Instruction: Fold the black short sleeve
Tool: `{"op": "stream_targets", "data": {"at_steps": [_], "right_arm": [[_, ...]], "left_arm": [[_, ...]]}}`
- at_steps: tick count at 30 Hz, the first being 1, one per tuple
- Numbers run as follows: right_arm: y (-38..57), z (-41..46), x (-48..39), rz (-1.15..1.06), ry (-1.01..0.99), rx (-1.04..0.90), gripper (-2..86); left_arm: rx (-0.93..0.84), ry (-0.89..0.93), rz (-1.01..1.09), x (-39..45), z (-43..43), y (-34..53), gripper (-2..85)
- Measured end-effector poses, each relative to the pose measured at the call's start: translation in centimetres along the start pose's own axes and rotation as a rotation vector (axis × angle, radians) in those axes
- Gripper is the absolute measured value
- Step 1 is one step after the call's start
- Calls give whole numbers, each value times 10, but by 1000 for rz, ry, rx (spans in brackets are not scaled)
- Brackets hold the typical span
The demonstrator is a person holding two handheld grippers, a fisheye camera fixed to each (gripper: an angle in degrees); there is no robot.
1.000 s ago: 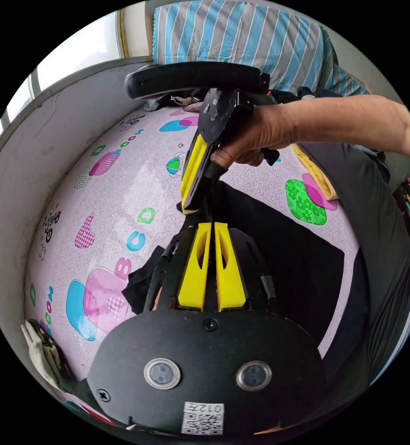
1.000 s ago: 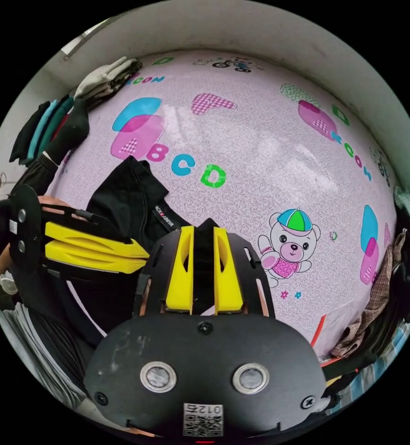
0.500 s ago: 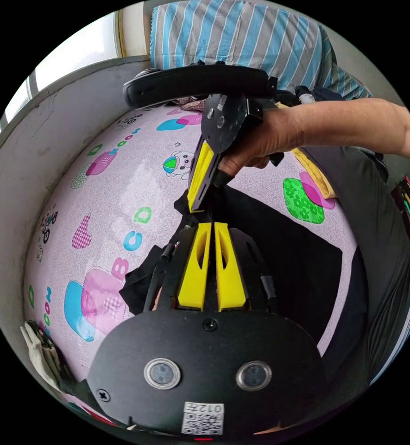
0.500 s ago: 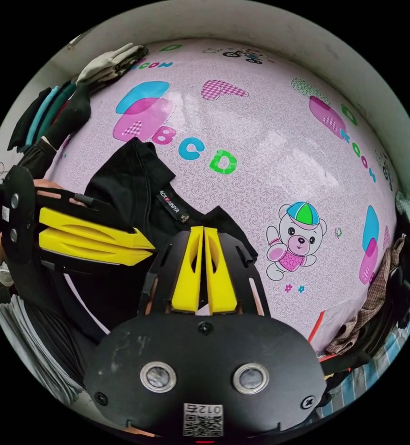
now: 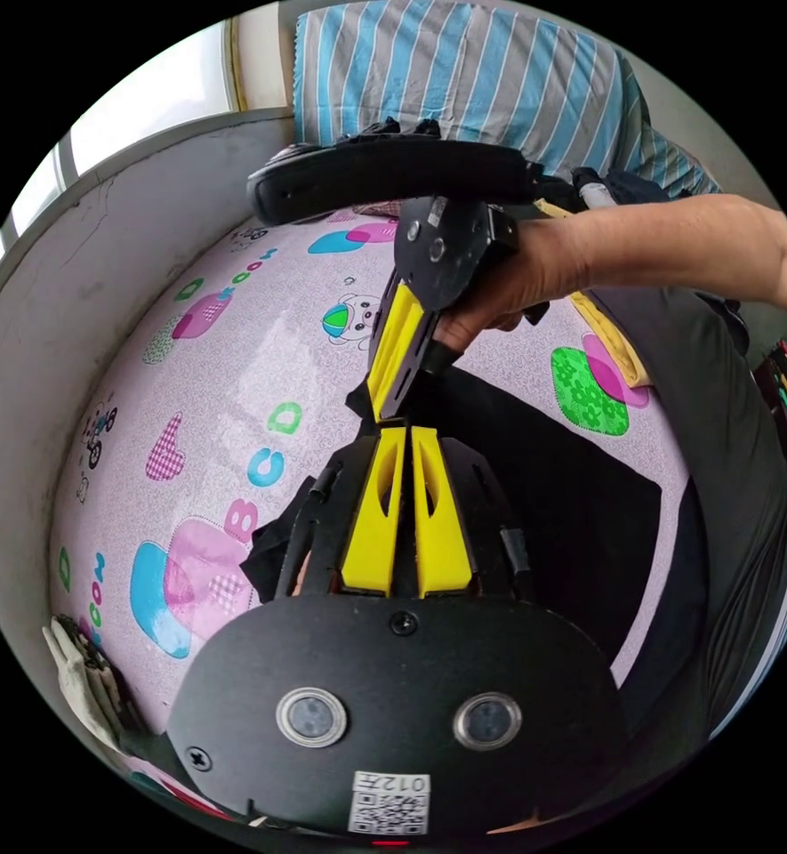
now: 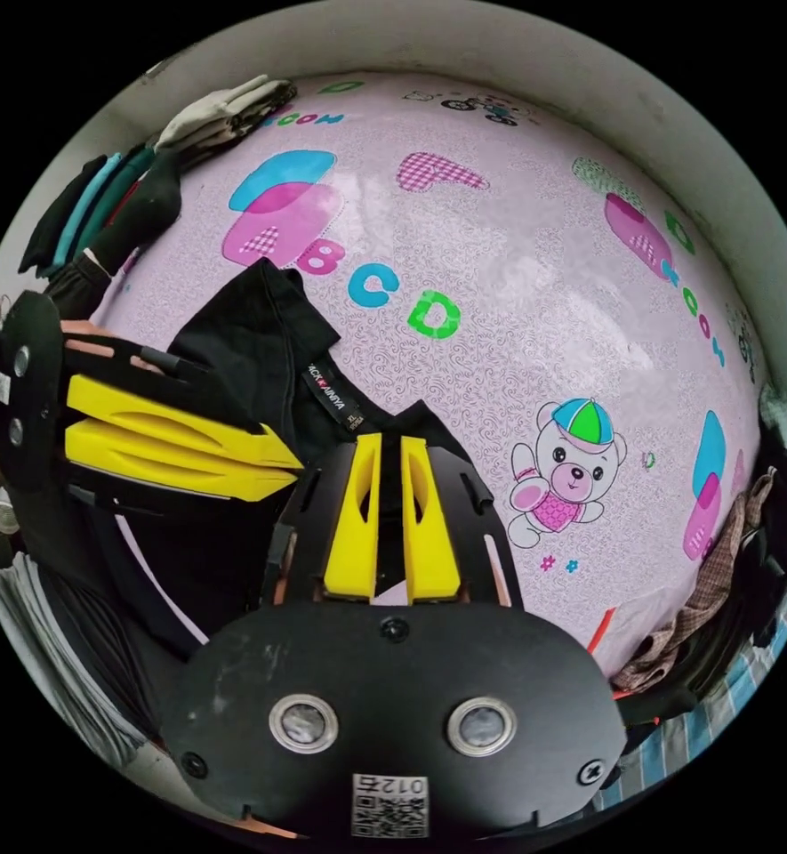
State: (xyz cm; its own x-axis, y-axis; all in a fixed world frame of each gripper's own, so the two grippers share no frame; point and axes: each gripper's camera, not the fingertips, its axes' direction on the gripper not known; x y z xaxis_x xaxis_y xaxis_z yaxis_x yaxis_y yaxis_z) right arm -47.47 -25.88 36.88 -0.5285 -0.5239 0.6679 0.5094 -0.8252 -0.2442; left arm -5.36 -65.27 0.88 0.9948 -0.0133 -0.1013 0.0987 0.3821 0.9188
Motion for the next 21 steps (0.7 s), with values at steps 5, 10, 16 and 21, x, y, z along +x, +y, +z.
{"op": "stream_targets", "data": {"at_steps": [5, 10, 16, 21], "right_arm": [[6, -1, 7, 7, 13, 19, -8], [16, -2, 20, -37, -39, 35, -9], [12, 29, 49, -96, -276, -80, -6], [16, 48, 57, -101, -218, -104, 25]], "left_arm": [[6, -4, -12, -3, -1, 2, -1], [21, -33, 5, -1, -5, 6, -1], [9, -43, 0, -8, -1, 5, 0], [-7, -34, -24, -19, 6, 3, 0]]}}
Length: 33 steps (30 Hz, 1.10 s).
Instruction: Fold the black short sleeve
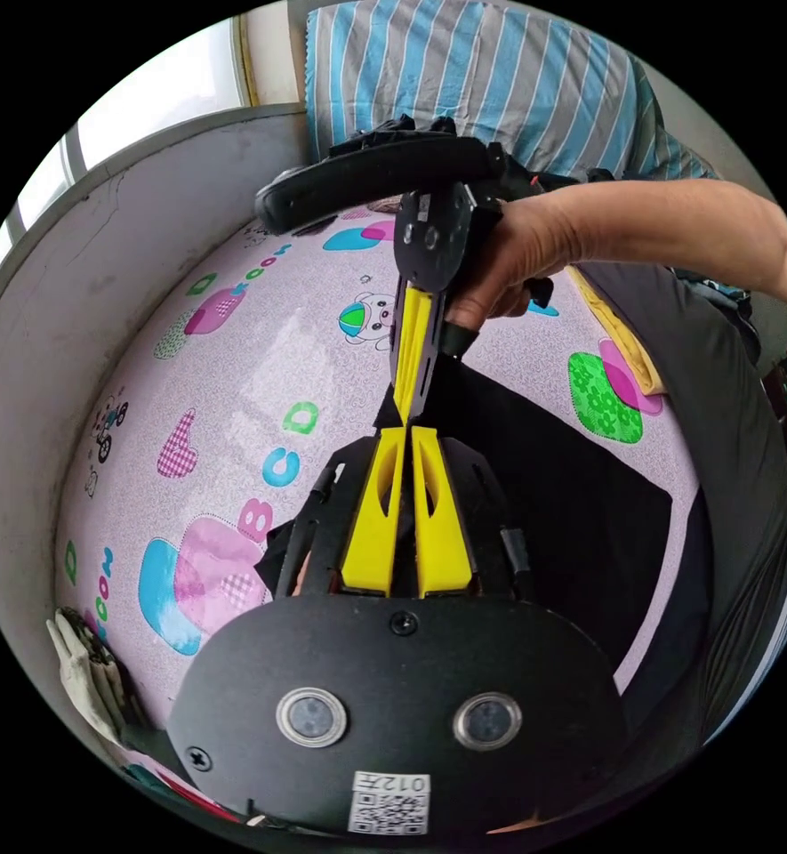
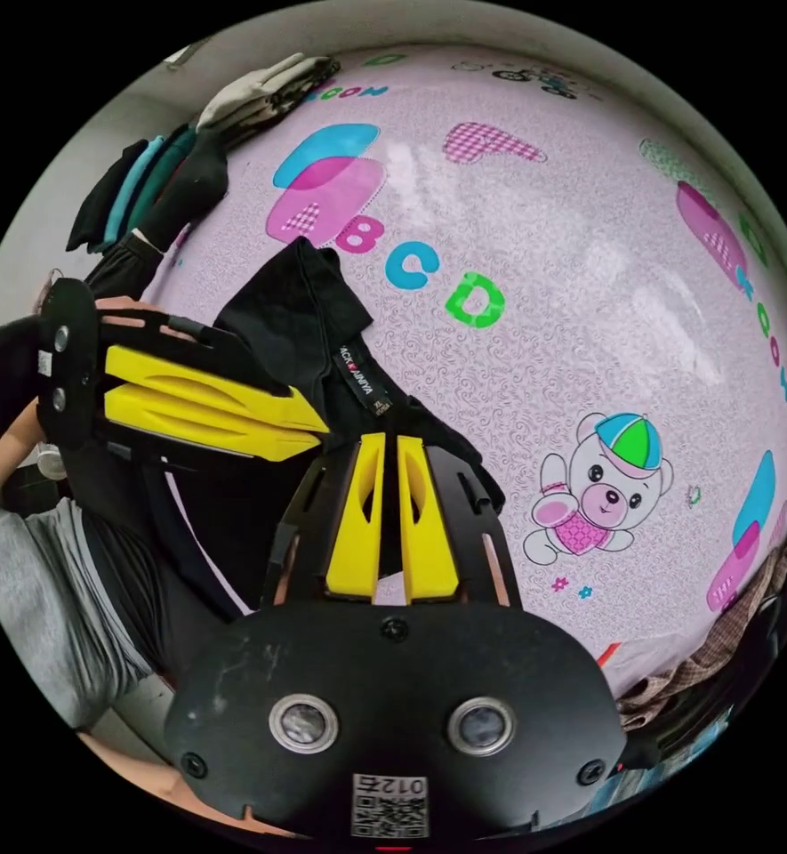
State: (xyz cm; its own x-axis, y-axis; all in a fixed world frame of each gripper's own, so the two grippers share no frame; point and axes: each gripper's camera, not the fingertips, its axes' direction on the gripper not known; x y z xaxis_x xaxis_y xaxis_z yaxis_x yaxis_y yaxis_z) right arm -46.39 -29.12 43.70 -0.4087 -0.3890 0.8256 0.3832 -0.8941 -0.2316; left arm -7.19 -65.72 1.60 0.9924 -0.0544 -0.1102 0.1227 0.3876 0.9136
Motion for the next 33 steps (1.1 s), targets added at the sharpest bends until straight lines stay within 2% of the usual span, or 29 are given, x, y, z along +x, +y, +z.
{"op": "stream_targets", "data": {"at_steps": [3, 8, 13, 19, 24, 26, 30, 33], "right_arm": [[16, -5, 9, 36, 10, 64, 57], [64, -13, 48, 186, -60, 270, 55], [100, 4, 66, 257, -101, 381, 55], [137, 41, 58, 302, -103, 555, 24], [133, 88, 33, 283, 18, 492, -4], [130, 109, 32, 343, 84, 448, -8], [137, 121, 37, 439, 45, 487, -9], [152, 121, 30, 481, 115, 562, -10]], "left_arm": [[-1, 17, -12, -7, 3, 0, 0], [2, 20, -20, -16, 4, -1, 0], [2, 17, -40, -25, 8, -4, 0], [-100, 10, -172, -45, 38, -6, 0], [-132, 32, -240, -52, 57, -4, 0], [-116, 18, -284, -55, 57, 0, 0], [-8, -64, -437, -73, 26, 20, 2], [39, -66, -496, -83, -1, 50, 5]]}}
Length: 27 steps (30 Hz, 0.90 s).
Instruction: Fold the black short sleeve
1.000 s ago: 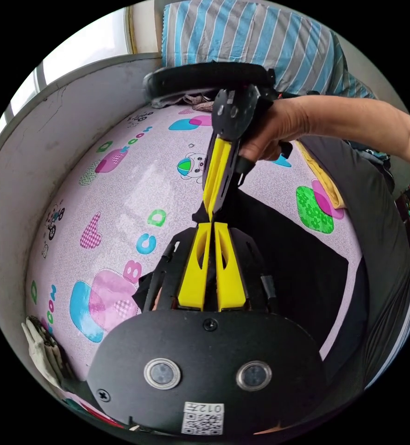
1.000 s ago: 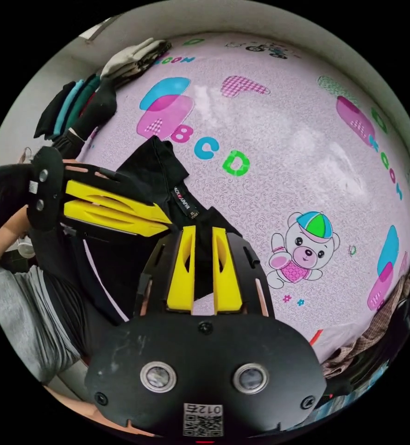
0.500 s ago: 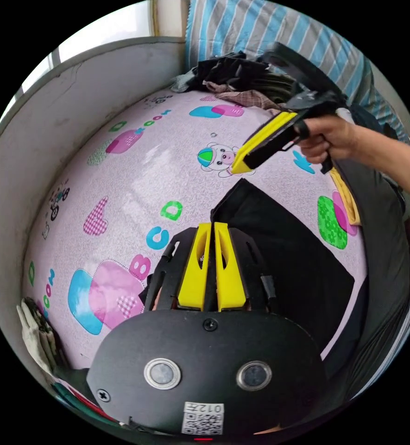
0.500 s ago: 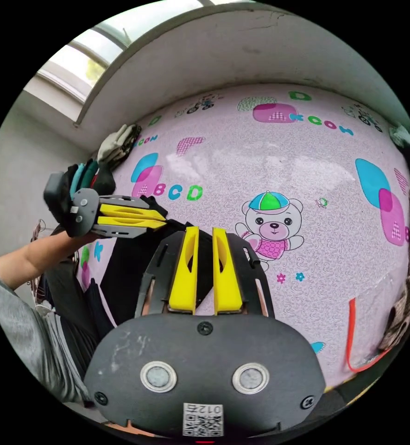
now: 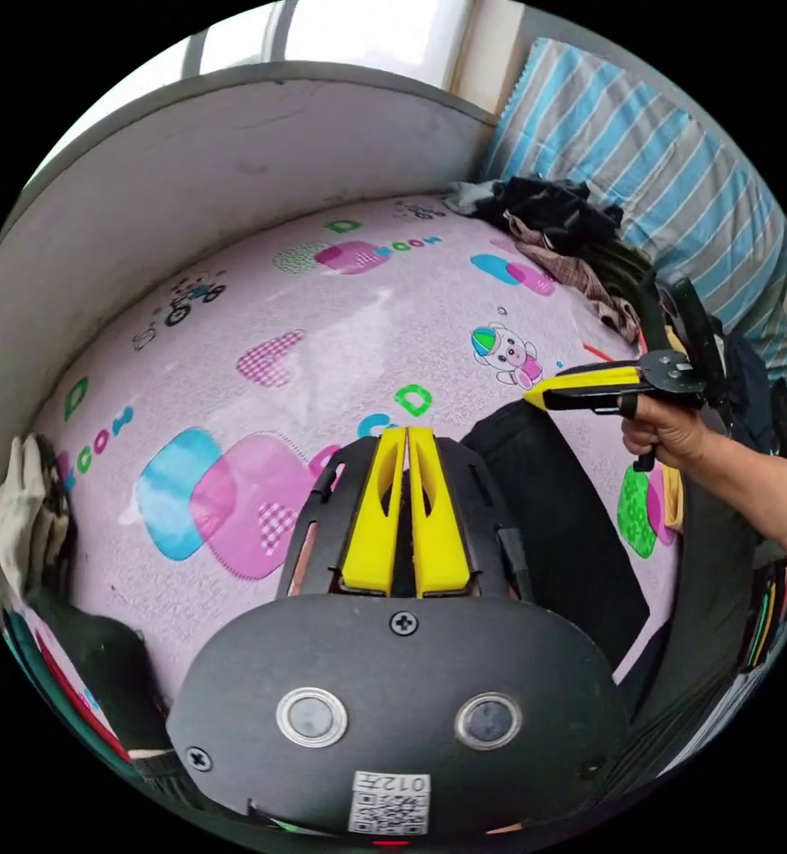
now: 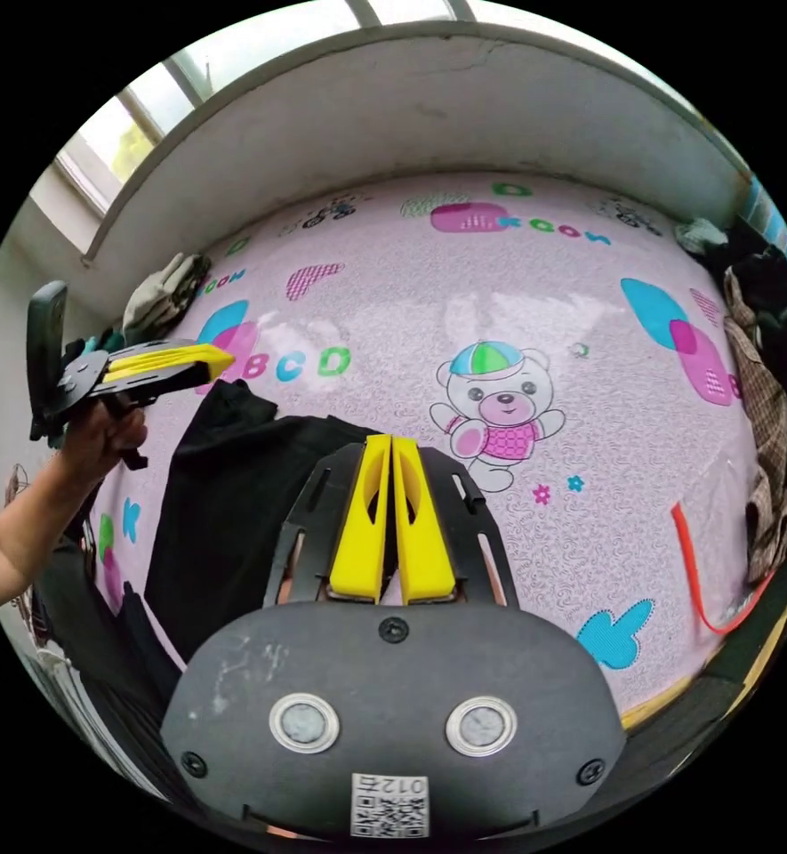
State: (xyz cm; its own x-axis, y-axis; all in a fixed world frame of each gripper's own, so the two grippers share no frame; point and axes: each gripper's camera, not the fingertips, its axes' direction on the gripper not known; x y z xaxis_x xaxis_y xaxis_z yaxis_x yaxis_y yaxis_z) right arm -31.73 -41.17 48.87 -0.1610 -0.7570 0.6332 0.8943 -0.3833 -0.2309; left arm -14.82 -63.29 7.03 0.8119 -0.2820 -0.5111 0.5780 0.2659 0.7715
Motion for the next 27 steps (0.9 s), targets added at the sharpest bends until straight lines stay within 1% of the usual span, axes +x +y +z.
{"op": "stream_targets", "data": {"at_steps": [2, 4, 6, 7, 9, 11, 15, 17, 19, 21, 24, 26, 27], "right_arm": [[14, -5, 2, 11, -42, 44, -10], [24, -2, -2, -23, -68, 51, -10], [31, 8, -7, -41, -56, 19, -10], [34, 16, -9, -41, -43, -1, -10], [37, 28, -10, -31, -34, -26, -10], [40, 41, -11, -16, -6, -47, -10], [45, 59, -15, -31, 1, -94, -10], [49, 66, -18, -43, 0, -95, -10], [51, 72, -21, -49, 1, -105, -10], [52, 77, -25, -61, 11, -115, -10], [56, 86, -34, -88, 35, -134, -10], [59, 93, -40, -99, 46, -148, -10], [60, 95, -41, -100, 46, -151, -10]], "left_arm": [[12, -9, -43, -14, -13, 18, 8], [17, 35, -38, -22, -20, 39, 11], [-34, 26, -22, -22, -14, 46, 13], [-59, -8, -36, -23, -9, 49, 16], [-50, -15, -38, -23, -3, 49, 21], [-67, -24, 16, -17, 4, 43, 30], [-80, -172, 356, 22, 17, 33, 48], [-133, -206, 455, 30, 29, 30, 53], [-244, -164, 544, 32, 47, 24, 46], [-306, -150, 582, 32, 57, 22, 34], [-315, -144, 601, 32, 63, 19, 12], [-322, -119, 579, 27, 65, 19, 6], [-313, -86, 518, 19, 65, 19, 4]]}}
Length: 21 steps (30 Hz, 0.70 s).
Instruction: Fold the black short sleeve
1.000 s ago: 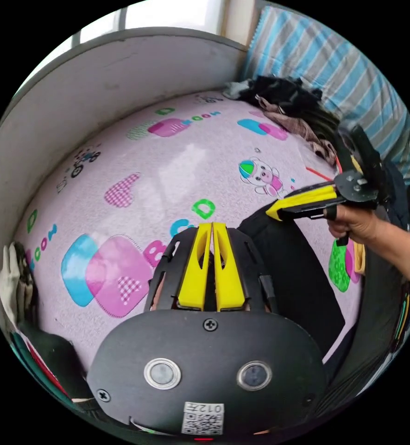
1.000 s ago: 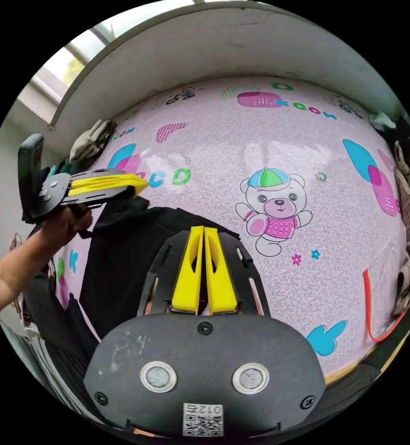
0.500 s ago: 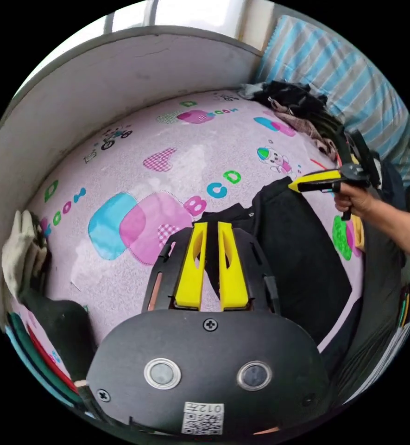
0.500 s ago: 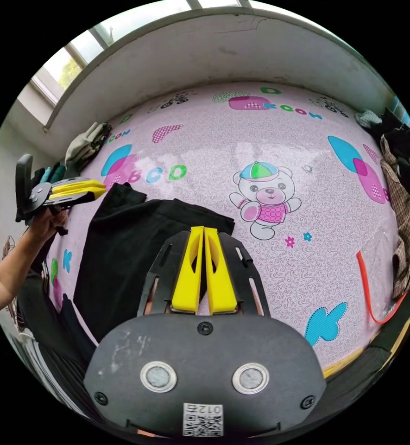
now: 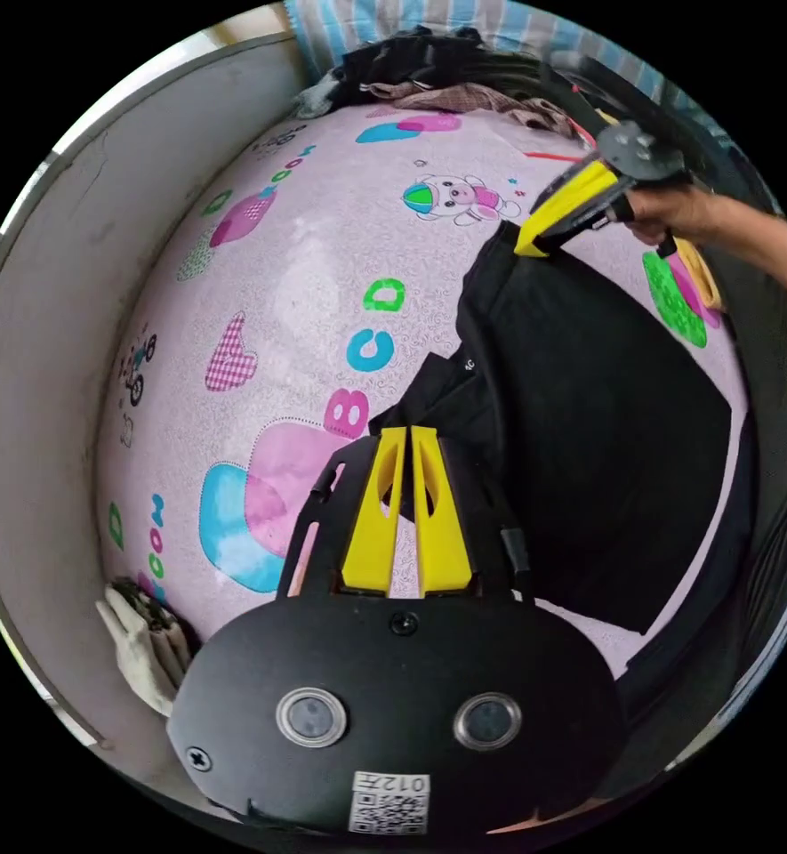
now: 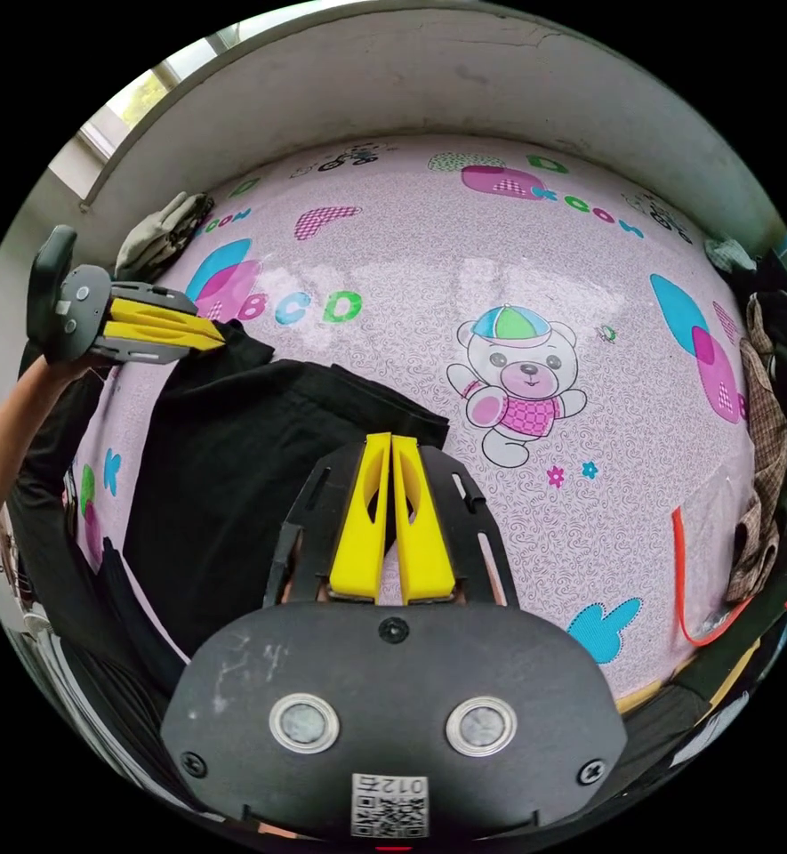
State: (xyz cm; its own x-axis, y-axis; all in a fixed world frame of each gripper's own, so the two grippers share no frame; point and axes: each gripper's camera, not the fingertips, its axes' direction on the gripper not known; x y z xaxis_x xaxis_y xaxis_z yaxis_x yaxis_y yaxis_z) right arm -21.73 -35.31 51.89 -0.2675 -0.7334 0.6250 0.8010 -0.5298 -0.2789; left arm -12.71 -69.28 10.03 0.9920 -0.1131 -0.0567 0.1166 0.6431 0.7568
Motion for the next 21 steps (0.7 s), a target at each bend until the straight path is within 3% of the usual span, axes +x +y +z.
{"op": "stream_targets", "data": {"at_steps": [4, 7, 15, 18, 21], "right_arm": [[6, 12, -10, 1, -2, -7, -10], [12, 21, -20, -12, 16, -5, -10], [32, 38, -34, 116, -27, 5, -2], [55, 26, -57, 172, 10, 197, 54], [74, 35, -89, 241, 34, 290, 114]], "left_arm": [[133, 192, -358, -42, 9, 42, 1], [180, 157, -564, -53, 19, 75, 1], [345, 111, -615, -9, -4, 103, 6], [364, 109, -653, 30, -2, 102, 6], [355, 52, -829, 65, 15, 101, 6]]}}
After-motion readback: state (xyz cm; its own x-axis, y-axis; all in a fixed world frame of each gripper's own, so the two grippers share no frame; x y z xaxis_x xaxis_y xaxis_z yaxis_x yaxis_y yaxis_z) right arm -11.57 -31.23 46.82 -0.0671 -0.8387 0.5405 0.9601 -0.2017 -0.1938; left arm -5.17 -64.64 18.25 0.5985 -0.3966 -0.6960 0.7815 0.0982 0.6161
